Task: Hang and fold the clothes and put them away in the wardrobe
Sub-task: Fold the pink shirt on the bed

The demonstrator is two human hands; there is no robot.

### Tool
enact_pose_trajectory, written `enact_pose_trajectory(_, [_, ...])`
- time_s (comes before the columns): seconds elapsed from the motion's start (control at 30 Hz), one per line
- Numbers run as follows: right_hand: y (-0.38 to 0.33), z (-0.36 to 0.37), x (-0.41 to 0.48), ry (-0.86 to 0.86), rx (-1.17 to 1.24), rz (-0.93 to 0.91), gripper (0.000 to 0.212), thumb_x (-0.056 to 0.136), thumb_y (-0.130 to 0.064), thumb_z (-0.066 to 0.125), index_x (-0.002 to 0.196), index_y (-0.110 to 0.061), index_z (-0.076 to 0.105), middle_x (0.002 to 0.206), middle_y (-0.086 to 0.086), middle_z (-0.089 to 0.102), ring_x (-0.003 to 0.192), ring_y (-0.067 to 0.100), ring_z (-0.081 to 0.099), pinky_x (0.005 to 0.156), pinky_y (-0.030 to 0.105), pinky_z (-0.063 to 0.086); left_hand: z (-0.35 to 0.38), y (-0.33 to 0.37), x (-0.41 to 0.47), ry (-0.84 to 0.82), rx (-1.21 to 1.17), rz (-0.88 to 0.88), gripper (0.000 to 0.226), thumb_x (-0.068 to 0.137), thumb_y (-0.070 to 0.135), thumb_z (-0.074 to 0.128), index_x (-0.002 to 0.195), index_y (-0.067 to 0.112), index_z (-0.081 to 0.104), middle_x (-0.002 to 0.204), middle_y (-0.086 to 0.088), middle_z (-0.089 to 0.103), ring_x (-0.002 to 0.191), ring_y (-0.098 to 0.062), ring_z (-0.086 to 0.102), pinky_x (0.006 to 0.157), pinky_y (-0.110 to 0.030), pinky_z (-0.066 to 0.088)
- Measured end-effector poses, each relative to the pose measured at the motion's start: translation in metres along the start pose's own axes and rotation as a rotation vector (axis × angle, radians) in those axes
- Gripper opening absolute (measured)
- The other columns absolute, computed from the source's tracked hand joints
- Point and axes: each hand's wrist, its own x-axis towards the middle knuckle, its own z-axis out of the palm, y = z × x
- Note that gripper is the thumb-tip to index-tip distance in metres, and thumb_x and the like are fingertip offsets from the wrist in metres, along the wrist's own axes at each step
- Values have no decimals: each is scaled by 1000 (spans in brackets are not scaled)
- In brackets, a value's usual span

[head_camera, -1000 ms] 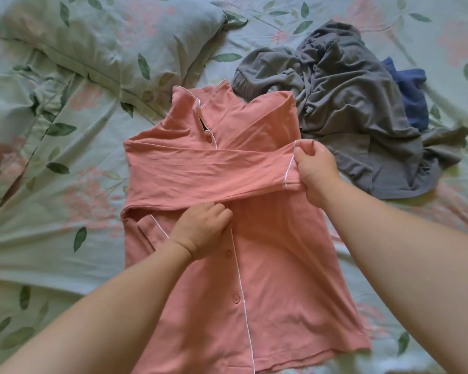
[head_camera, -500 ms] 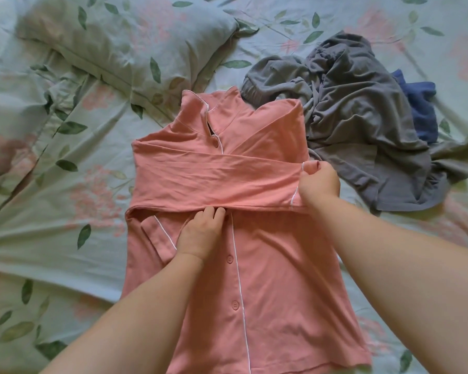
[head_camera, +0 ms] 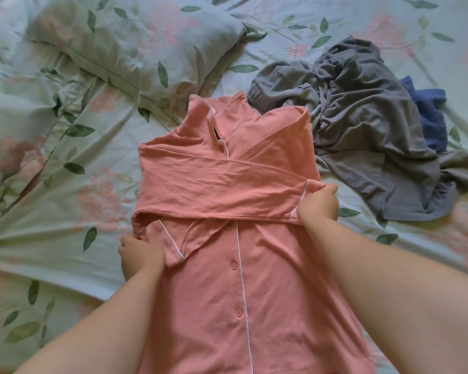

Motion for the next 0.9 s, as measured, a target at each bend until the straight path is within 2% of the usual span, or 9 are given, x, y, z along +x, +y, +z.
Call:
enact_pose_trajectory(0.1, [3,5,-3,20,-10,37,37,95,-8,51,128,-8,36,134,25,53,116,43,57,85,44,43,-6,-5,12,-70,-4,120,27,98,41,57,100,14,56,108,-20,65,103,-41,61,85,-43,45])
enact_pose_trajectory(0.17, [4,8,-3,25,-26,58,37,97,-9,51,130,-8,35,137,25,50,118,44,56,90,47,45,-5,-1,23,-55,-40,120,18,99,33,57,92,17,56,103,-18,66,100,-39,60,82,-40,43])
enact_pose_trajectory(0.3, [3,13,-2,27,-92,51,39,99,-11,50,134,-7,33,140,25,45,120,45,54,93,49,45,-6,6,38,-1,-68,97,18,101,27,53,87,15,52,98,-20,64,86,-32,50,77,-36,36])
enact_pose_trajectory(0.4, [2,13,-4,86,-170,49,44,96,-16,55,134,-11,32,140,20,37,122,43,51,96,50,44,-10,15,42,15,-32,141,16,100,26,50,90,14,51,105,-23,64,96,-40,57,78,-40,37])
enact_pose_trajectory(0.5, [-6,8,-2,201,-265,-39,49,90,-21,62,129,-18,33,138,14,33,124,38,42,101,48,38,-18,40,52,93,-50,193,8,98,22,47,97,15,50,122,-24,56,109,-43,55,90,-47,43])
enact_pose_trajectory(0.6, [-30,1,5,277,-271,-206,59,78,-14,62,130,-20,35,140,12,33,125,38,39,103,46,35,-28,76,72,118,-51,285,23,96,22,51,114,9,55,134,-22,49,116,-42,53,98,-47,42])
enact_pose_trajectory(0.7, [-66,-6,13,316,-213,-404,63,77,-18,59,136,-20,36,142,12,33,128,38,37,108,46,33,-33,111,88,40,86,448,38,96,20,51,132,8,51,141,-19,43,121,-42,52,104,-46,40])
enact_pose_trajectory(0.8, [-100,-12,21,300,-271,-579,69,81,-19,55,145,-19,31,151,11,29,136,36,34,112,46,31,-33,137,99,-12,224,552,47,94,12,47,140,11,44,146,-15,37,121,-46,53,105,-50,40])
enact_pose_trajectory(0.9, [-127,-17,32,168,-415,-642,77,83,-19,60,152,-21,25,162,10,18,147,33,23,117,47,26,-31,152,112,-85,307,587,60,87,7,50,146,14,39,152,-10,33,125,-43,52,107,-49,40])
